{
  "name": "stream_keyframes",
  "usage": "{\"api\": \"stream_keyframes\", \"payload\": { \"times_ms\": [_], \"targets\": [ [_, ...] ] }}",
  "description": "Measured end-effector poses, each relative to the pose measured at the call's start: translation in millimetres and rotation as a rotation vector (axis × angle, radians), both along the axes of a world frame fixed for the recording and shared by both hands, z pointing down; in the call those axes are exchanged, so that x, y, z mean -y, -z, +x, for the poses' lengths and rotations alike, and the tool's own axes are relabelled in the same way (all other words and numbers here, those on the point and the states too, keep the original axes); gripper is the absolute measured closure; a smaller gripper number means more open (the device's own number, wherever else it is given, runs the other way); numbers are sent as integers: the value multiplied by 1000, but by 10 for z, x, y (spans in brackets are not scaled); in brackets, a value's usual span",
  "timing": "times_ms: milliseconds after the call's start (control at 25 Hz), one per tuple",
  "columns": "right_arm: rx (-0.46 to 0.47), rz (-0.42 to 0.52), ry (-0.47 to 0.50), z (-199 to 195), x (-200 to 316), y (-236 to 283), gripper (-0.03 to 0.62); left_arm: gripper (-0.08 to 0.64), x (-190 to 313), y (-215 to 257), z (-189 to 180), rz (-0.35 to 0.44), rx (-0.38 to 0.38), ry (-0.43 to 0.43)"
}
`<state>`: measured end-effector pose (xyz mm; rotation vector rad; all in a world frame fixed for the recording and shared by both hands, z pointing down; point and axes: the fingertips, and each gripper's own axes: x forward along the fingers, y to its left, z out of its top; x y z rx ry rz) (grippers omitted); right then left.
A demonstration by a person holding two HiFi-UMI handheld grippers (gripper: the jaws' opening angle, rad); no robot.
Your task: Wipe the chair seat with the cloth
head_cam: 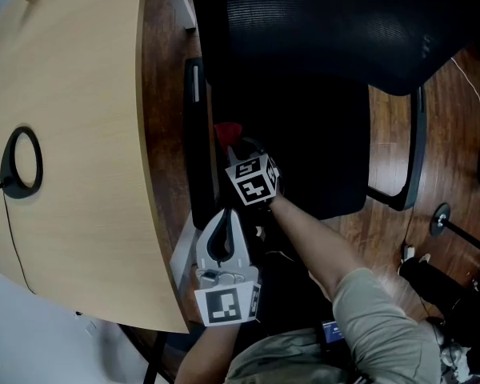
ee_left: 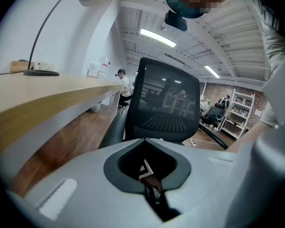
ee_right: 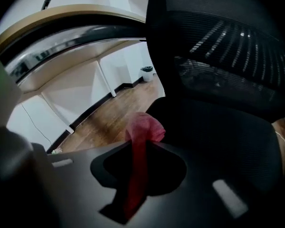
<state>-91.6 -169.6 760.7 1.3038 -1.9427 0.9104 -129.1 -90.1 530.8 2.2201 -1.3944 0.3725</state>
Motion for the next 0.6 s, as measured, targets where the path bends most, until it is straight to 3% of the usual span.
{"api": "stream_keyframes", "payload": {
  "times_ms": [240, 600],
  "targets": [
    [-46, 3, -109, 660, -5, 47, 531, 555, -15, -33, 396, -11, -8, -92],
    [-146, -5, -338, 2322, -221, 52, 531, 555, -86, -121, 1333, -30, -29, -237]
  ]
}}
